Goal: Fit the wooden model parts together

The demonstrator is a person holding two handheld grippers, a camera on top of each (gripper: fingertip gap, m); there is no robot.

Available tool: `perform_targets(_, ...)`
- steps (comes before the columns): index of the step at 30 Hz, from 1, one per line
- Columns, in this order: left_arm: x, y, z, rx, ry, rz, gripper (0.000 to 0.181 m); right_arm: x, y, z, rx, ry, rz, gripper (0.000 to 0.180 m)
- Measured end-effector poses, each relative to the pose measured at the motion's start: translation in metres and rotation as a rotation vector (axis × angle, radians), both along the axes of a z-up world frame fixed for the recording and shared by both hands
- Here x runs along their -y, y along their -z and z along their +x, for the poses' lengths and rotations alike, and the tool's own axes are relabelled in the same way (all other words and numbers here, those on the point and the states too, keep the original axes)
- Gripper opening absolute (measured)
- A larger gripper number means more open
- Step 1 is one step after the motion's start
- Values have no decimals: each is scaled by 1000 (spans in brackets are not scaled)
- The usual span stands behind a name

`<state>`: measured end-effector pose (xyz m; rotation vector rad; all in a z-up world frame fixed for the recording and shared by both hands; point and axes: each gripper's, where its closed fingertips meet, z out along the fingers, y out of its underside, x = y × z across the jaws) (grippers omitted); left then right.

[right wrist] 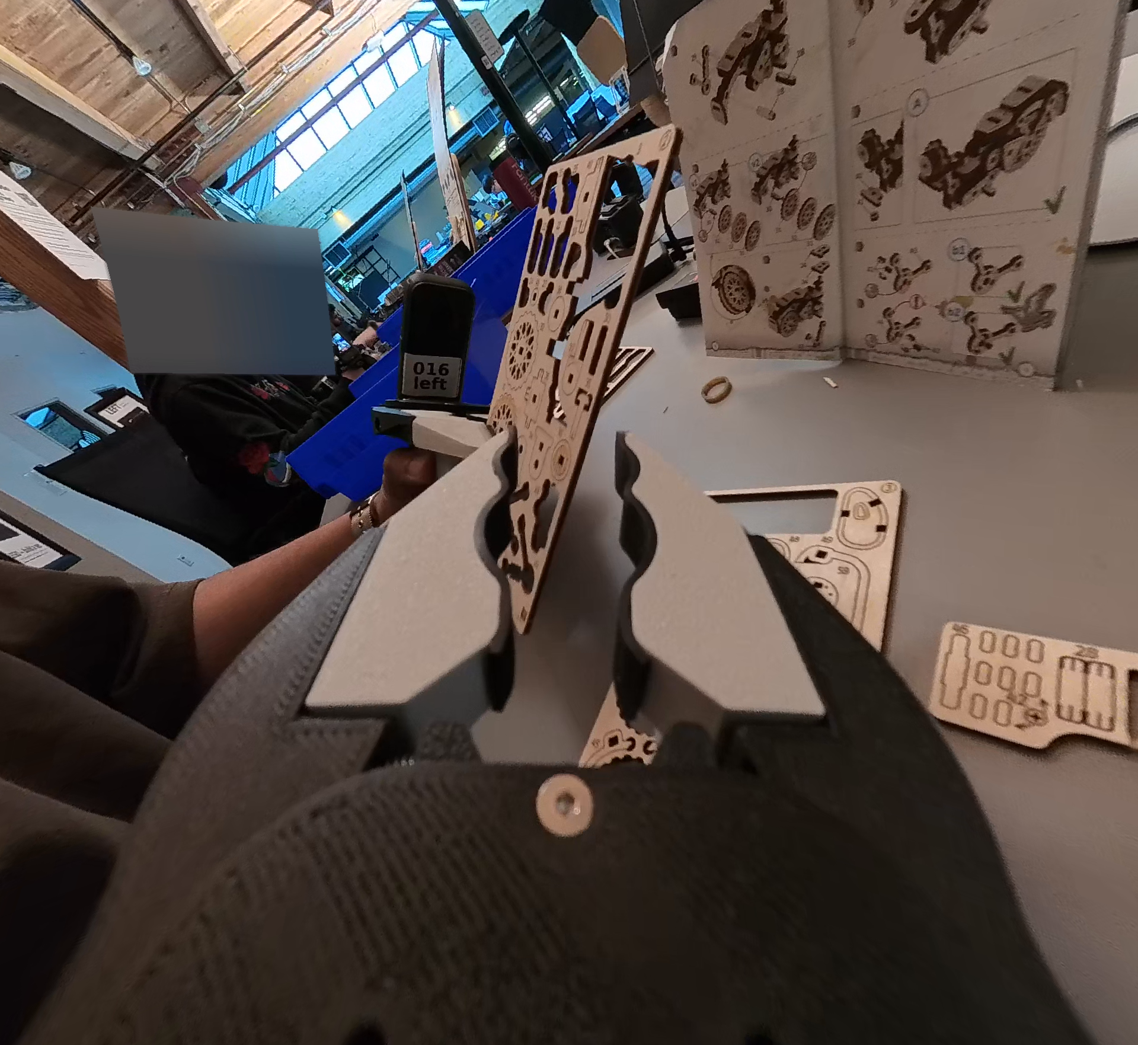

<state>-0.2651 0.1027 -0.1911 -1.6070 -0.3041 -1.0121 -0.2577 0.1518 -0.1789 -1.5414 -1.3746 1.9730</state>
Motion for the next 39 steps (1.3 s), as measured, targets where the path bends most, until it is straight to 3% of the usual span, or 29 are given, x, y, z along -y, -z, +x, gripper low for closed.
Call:
perform_targets(10, 10, -4, -75, -78, -437, 16, 1, -2, 0, 0, 1, 5, -6, 29)
perform_targets(16, 13, -2, -88, -137, -547, -2, 0, -2, 1, 0, 6, 5, -10, 29)
perform_targets(39, 14, 2, -94, -103, -570, -24, 0, -1, 2, -1, 13, 4, -11, 29)
